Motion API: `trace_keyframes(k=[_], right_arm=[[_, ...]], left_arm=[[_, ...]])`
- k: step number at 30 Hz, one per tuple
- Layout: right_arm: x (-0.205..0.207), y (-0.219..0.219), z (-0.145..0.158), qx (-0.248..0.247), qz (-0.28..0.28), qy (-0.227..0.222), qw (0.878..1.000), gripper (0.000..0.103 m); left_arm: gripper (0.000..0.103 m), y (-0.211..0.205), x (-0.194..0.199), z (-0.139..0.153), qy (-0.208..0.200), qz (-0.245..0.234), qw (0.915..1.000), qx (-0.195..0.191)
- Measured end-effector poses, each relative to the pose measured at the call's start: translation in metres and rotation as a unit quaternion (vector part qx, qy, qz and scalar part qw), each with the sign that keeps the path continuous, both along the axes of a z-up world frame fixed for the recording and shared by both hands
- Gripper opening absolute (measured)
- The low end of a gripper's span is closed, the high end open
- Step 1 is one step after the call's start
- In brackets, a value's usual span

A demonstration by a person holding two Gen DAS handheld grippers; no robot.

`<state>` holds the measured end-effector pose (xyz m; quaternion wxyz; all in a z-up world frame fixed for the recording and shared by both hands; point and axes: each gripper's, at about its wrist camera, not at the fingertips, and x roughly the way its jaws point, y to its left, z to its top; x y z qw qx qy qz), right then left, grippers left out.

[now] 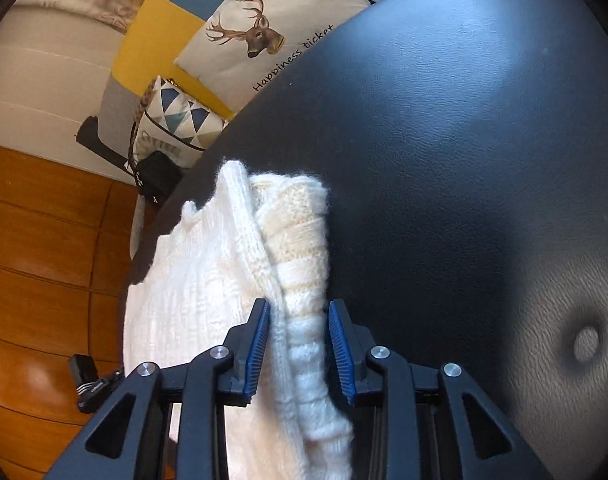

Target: Fold clothes

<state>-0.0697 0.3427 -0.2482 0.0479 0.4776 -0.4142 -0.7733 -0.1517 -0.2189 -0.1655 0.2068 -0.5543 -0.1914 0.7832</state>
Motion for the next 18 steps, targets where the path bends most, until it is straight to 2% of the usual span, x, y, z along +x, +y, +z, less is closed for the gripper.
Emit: trace_keyframes(k=[4, 8, 12, 15, 16, 17, 18], right_arm=[[-0.011, 0.001, -0.007, -0.011, 0.006, 0.01, 1.0, 0.033], [-0.017, 0.004, -0.011, -0.029, 0.018, 0.016, 0.999, 0.036], [-0.006, 0.006, -0.012, -0.051, 0.029, 0.024, 0.998, 0.037], [0.007, 0.005, -0.01, -0.06, 0.04, 0.026, 0.997, 0.037], [0.012, 0.005, -0.008, -0.061, 0.04, 0.03, 0.997, 0.037], [0.018, 0.005, -0.007, -0.062, 0.04, 0.033, 0.997, 0.037], [0.02, 0.006, -0.007, -0.064, 0.04, 0.032, 0.997, 0.037]], left_arm=[[0.035, -0.002, -0.007, -0.002, -0.007, -0.006, 0.9996, 0.025], [0.044, -0.005, -0.014, -0.007, -0.019, -0.007, 0.9976, 0.066], [0.047, 0.0, -0.022, -0.006, -0.012, -0.017, 0.9957, 0.09], [0.049, -0.001, -0.033, -0.018, -0.039, -0.021, 0.9879, 0.148], [0.051, -0.001, -0.037, -0.02, -0.044, -0.021, 0.9867, 0.155], [0.056, 0.002, -0.041, -0.022, -0.044, -0.024, 0.9882, 0.145], [0.056, 0.004, -0.044, -0.023, -0.045, -0.028, 0.9892, 0.137]])
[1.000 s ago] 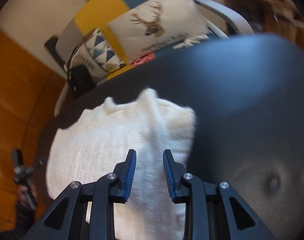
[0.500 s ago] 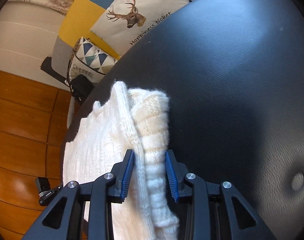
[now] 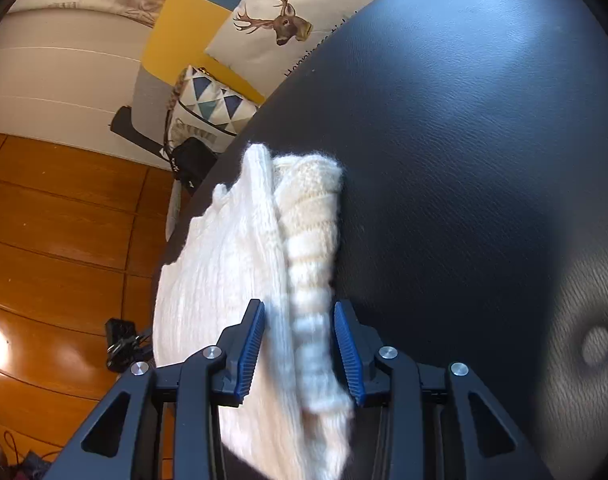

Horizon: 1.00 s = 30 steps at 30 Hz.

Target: Fold clothes

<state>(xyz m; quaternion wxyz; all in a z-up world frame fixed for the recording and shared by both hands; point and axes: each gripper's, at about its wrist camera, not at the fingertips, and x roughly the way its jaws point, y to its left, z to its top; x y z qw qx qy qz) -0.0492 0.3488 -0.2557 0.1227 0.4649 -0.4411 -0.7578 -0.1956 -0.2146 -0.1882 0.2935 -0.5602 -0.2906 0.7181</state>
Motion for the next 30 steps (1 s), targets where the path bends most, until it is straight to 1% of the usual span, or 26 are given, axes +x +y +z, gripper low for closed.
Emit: trace_keyframes(k=[3, 5, 8, 10, 11, 12, 14, 17, 18, 19, 20, 21, 25, 27, 30], right_arm=[[0.008, 0.003, -0.003, -0.005, 0.001, -0.004, 1.0, 0.036], [0.012, 0.002, 0.001, 0.007, 0.011, -0.007, 1.0, 0.036], [0.018, 0.001, 0.002, 0.023, 0.03, -0.014, 0.999, 0.036], [0.02, 0.003, 0.001, 0.019, 0.027, -0.011, 0.999, 0.036], [0.021, 0.004, 0.0, 0.018, 0.025, -0.01, 0.999, 0.036], [0.022, 0.005, -0.001, 0.016, 0.027, -0.01, 0.999, 0.036], [0.022, 0.008, -0.003, 0.008, 0.028, -0.007, 1.0, 0.036], [0.019, 0.014, -0.007, -0.009, 0.026, -0.001, 1.0, 0.036], [0.016, 0.015, -0.008, -0.017, 0.026, 0.001, 1.0, 0.036], [0.013, 0.016, -0.009, -0.025, 0.027, 0.004, 0.999, 0.036], [0.01, 0.015, -0.011, -0.03, 0.028, 0.002, 0.999, 0.036], [0.008, 0.015, -0.011, -0.032, 0.03, 0.0, 0.999, 0.036], [-0.006, 0.005, -0.01, -0.037, 0.034, 0.004, 0.999, 0.038], [-0.014, 0.001, -0.011, -0.05, 0.033, 0.003, 0.998, 0.044], [-0.021, -0.001, -0.013, -0.059, 0.038, 0.006, 0.997, 0.046]], left_arm=[[0.056, 0.008, -0.009, 0.001, -0.002, -0.011, 0.9999, -0.001], [0.056, 0.009, -0.012, 0.003, 0.002, -0.031, 0.9994, -0.016], [0.057, 0.018, -0.02, 0.003, 0.004, -0.06, 0.9978, -0.028], [0.064, 0.029, -0.026, 0.005, 0.011, -0.072, 0.9967, -0.035], [0.073, 0.037, -0.028, 0.007, 0.018, -0.081, 0.9958, -0.039], [0.08, 0.045, -0.03, 0.009, 0.024, -0.089, 0.9948, -0.043], [0.082, 0.058, -0.034, 0.011, 0.032, -0.092, 0.9937, -0.055], [0.082, 0.056, -0.028, 0.013, 0.04, -0.087, 0.9937, -0.058], [0.076, 0.055, -0.026, 0.012, 0.043, -0.082, 0.9936, -0.065], [0.066, 0.055, -0.023, 0.012, 0.049, -0.076, 0.9926, -0.081], [0.036, 0.054, -0.02, 0.011, 0.051, -0.068, 0.9916, -0.098], [0.029, 0.051, -0.018, 0.008, 0.048, -0.06, 0.9917, -0.103], [0.028, 0.045, -0.008, 0.001, 0.034, -0.042, 0.9958, -0.073], [0.028, 0.041, -0.008, -0.003, 0.02, -0.036, 0.9974, -0.058], [0.028, 0.041, -0.008, -0.005, 0.009, -0.032, 0.9981, -0.052]])
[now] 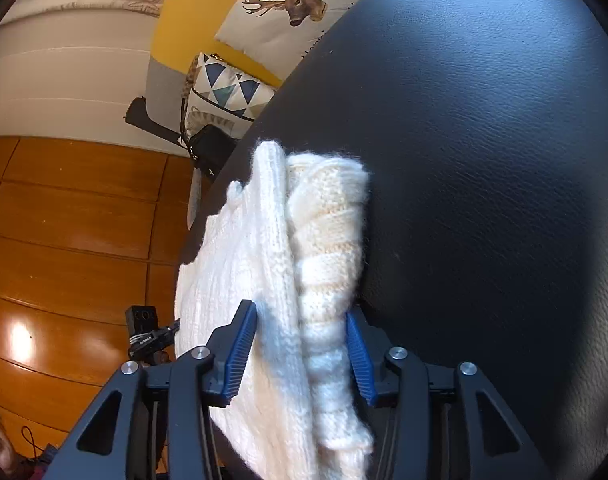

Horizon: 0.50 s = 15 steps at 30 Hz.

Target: Fold clothes

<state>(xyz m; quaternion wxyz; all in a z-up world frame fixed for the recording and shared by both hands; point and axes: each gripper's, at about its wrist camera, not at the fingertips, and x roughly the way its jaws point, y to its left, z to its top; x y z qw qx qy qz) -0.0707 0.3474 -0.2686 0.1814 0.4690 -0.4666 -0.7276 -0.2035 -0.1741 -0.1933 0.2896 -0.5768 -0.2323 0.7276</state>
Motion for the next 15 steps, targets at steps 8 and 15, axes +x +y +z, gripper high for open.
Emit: trace_keyframes(k=[8, 15], right_arm=[[-0.025, -0.019, 0.009, 0.066, 0.05, -0.011, 0.997, 0.022], [-0.027, -0.062, 0.044, 0.234, 0.072, 0.006, 0.97, 0.016]], left_arm=[[0.023, -0.02, 0.018, 0.015, 0.035, 0.004, 0.9985, -0.043], [0.015, -0.013, 0.06, 0.053, 0.127, 0.065, 0.9853, -0.095]])
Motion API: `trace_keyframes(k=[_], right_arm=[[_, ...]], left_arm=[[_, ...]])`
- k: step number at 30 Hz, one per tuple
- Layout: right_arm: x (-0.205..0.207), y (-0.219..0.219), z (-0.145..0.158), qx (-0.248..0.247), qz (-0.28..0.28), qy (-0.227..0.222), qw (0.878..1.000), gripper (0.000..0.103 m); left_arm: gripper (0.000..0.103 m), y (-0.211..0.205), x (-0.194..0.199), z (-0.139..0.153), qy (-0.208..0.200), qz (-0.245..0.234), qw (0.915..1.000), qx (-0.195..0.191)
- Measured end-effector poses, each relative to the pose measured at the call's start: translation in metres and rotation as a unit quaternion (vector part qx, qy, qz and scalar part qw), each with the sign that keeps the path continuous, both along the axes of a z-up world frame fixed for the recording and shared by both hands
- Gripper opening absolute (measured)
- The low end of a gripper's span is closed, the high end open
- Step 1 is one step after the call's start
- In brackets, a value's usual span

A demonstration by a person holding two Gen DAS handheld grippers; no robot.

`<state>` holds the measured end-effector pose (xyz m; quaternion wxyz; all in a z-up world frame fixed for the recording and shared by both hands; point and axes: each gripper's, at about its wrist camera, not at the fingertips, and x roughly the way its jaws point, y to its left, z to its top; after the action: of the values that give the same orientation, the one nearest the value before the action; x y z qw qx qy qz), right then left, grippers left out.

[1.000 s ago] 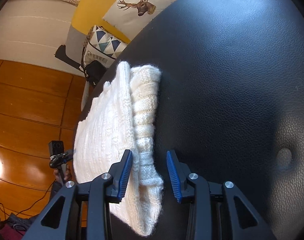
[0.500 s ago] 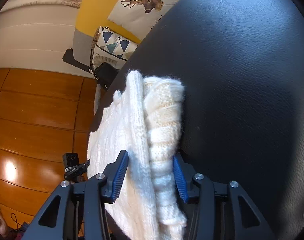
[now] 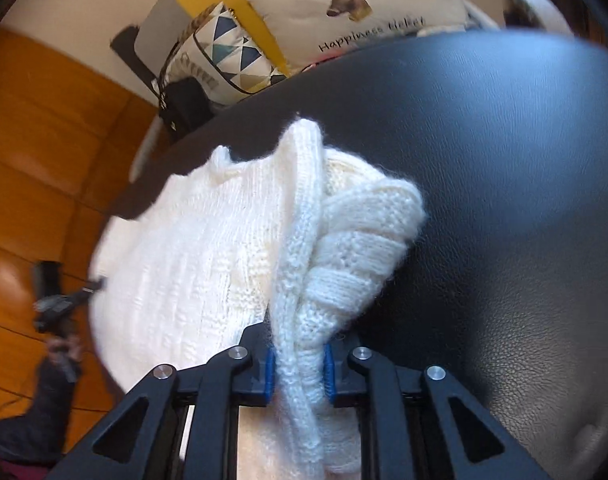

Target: Fold clothes

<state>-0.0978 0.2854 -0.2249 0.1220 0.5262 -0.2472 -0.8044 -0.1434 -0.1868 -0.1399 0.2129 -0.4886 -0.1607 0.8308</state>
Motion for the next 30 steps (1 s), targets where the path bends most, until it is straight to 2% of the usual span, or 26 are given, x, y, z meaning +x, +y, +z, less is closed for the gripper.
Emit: trace_keyframes(k=[4, 8, 12, 14, 16, 18, 21, 23, 25, 26, 27, 28, 30], right_arm=[[-0.017, -0.033, 0.011, 0.046, 0.039, 0.018, 0.998, 0.016], [-0.053, -0.078, 0.026, 0.068, 0.083, 0.049, 0.993, 0.016], [-0.104, -0.133, 0.047, 0.06, 0.15, 0.089, 0.983, 0.016], [-0.135, -0.175, 0.058, 0.072, 0.19, 0.1, 0.974, 0.016], [-0.168, -0.223, 0.072, 0.088, 0.236, 0.121, 0.96, 0.016], [-0.196, -0.266, 0.084, 0.124, 0.274, 0.142, 0.943, 0.016], [-0.22, -0.322, 0.083, 0.185, 0.317, 0.155, 0.917, 0.017], [-0.245, -0.345, 0.068, 0.231, 0.32, 0.127, 0.91, 0.02], [-0.268, -0.361, 0.05, 0.27, 0.296, 0.092, 0.912, 0.029], [-0.272, -0.358, 0.045, 0.267, 0.283, 0.08, 0.918, 0.03], [-0.276, -0.354, 0.045, 0.247, 0.266, 0.071, 0.929, 0.03], [-0.278, -0.348, 0.049, 0.23, 0.245, 0.073, 0.939, 0.03], [-0.275, -0.336, 0.068, 0.22, 0.201, 0.108, 0.948, 0.03]], left_arm=[[0.015, -0.02, 0.039, 0.014, 0.036, 0.068, 0.997, 0.014], [0.015, -0.054, 0.09, 0.041, 0.083, 0.143, 0.9858, 0.029], [0.015, -0.082, 0.143, 0.081, 0.147, 0.194, 0.9698, -0.002], [0.015, -0.097, 0.17, 0.093, 0.171, 0.223, 0.9593, -0.03], [0.015, -0.11, 0.194, 0.098, 0.18, 0.251, 0.9495, -0.054], [0.015, -0.12, 0.213, 0.092, 0.171, 0.275, 0.9439, -0.062], [0.016, -0.136, 0.231, 0.066, 0.125, 0.303, 0.9433, -0.055], [0.016, -0.144, 0.236, 0.044, 0.085, 0.319, 0.9431, -0.043], [0.017, -0.152, 0.239, 0.021, 0.04, 0.33, 0.9426, -0.031], [0.017, -0.157, 0.242, 0.014, 0.022, 0.332, 0.9428, -0.017], [0.017, -0.165, 0.245, 0.007, 0.01, 0.337, 0.9414, 0.009], [0.017, -0.17, 0.249, 0.002, 0.001, 0.339, 0.9403, 0.027], [0.018, -0.172, 0.258, 0.001, 0.003, 0.338, 0.9408, 0.028]])
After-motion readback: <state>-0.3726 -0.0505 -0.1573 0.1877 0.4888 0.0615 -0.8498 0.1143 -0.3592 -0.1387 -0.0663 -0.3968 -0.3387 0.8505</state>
